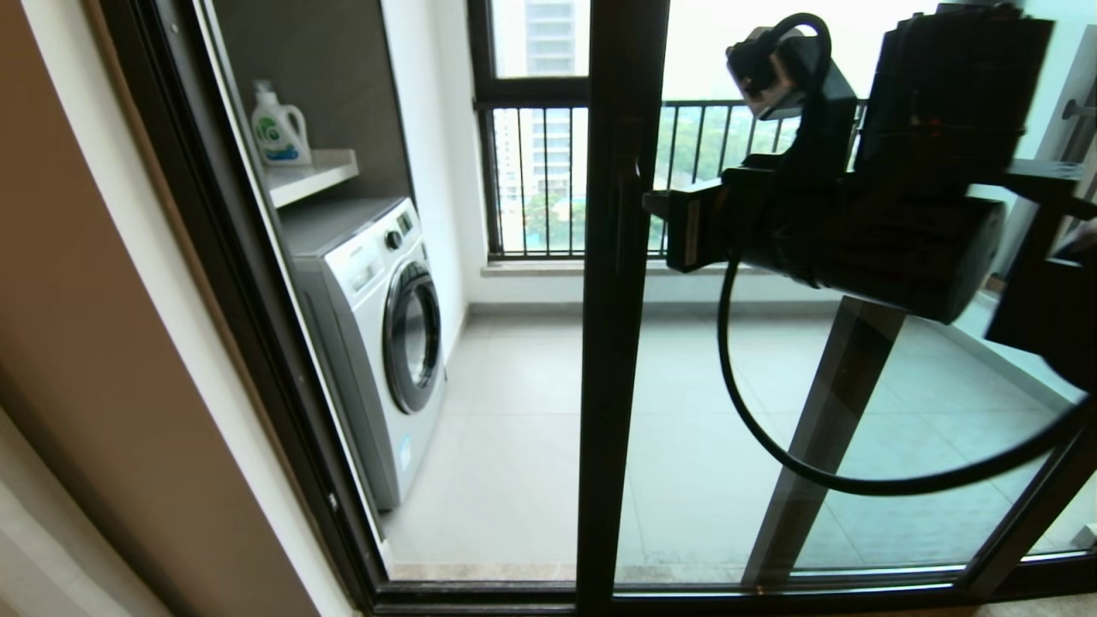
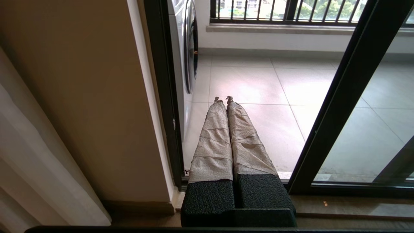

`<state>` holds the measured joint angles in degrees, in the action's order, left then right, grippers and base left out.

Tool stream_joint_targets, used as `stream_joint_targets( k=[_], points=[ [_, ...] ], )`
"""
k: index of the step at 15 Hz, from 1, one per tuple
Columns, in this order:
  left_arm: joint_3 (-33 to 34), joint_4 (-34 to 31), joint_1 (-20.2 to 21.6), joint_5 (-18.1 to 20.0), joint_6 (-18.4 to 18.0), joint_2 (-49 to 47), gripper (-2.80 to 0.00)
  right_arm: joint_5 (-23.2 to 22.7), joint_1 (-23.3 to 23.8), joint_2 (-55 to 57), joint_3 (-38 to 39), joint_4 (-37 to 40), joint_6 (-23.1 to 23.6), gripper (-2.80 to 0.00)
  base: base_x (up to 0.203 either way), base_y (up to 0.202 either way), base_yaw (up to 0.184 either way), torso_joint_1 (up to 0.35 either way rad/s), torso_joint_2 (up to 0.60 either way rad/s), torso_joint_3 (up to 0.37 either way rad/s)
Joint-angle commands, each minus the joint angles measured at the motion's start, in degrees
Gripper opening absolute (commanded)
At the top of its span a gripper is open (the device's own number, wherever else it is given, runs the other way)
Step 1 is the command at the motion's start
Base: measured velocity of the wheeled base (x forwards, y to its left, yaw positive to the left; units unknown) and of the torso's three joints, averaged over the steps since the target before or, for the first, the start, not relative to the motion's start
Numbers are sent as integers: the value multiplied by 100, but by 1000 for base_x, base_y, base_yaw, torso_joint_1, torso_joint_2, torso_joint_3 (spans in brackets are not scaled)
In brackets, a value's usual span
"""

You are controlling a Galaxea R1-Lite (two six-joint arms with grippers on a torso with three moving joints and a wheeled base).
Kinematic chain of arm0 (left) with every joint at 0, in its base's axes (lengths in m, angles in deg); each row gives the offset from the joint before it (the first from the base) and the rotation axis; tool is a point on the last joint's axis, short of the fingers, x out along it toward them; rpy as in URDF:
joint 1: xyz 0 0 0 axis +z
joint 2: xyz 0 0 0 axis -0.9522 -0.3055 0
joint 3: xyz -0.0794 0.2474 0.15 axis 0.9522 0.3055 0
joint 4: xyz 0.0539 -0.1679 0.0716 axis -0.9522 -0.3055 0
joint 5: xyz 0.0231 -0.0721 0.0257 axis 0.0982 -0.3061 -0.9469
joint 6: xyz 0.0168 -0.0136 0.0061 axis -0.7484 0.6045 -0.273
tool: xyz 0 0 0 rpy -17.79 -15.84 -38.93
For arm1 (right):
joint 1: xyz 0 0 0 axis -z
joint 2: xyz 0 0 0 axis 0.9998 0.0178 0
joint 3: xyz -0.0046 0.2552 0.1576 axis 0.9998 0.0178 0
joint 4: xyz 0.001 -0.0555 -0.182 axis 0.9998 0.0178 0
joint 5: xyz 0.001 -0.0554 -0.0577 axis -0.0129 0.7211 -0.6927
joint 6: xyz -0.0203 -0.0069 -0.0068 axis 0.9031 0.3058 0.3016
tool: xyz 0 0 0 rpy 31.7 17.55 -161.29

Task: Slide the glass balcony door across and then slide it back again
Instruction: Open the slid door

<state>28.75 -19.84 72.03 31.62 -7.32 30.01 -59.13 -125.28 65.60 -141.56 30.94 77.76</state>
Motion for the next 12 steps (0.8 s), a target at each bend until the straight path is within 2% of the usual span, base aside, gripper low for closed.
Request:
stream_joint_targets(
  k=[1,3,8,12],
  points=[
    [0,2,1,-2,5,-17,-280,191,34,1158,-552,-336,23,-280,0,0,0,0,0,0],
    [0,2,1,-2,5,-12,-280,416,55,1718,-1120,-751,125,-280,0,0,0,0,0,0],
    [0,2,1,-2,5,-9,-280,821,175,2484,-2341,-867,192,-280,0,0,0,0,0,0],
    [0,2,1,-2,5,-9,-280,841,490,2557,-2415,-817,184,-280,0,0,0,0,0,0]
  ],
)
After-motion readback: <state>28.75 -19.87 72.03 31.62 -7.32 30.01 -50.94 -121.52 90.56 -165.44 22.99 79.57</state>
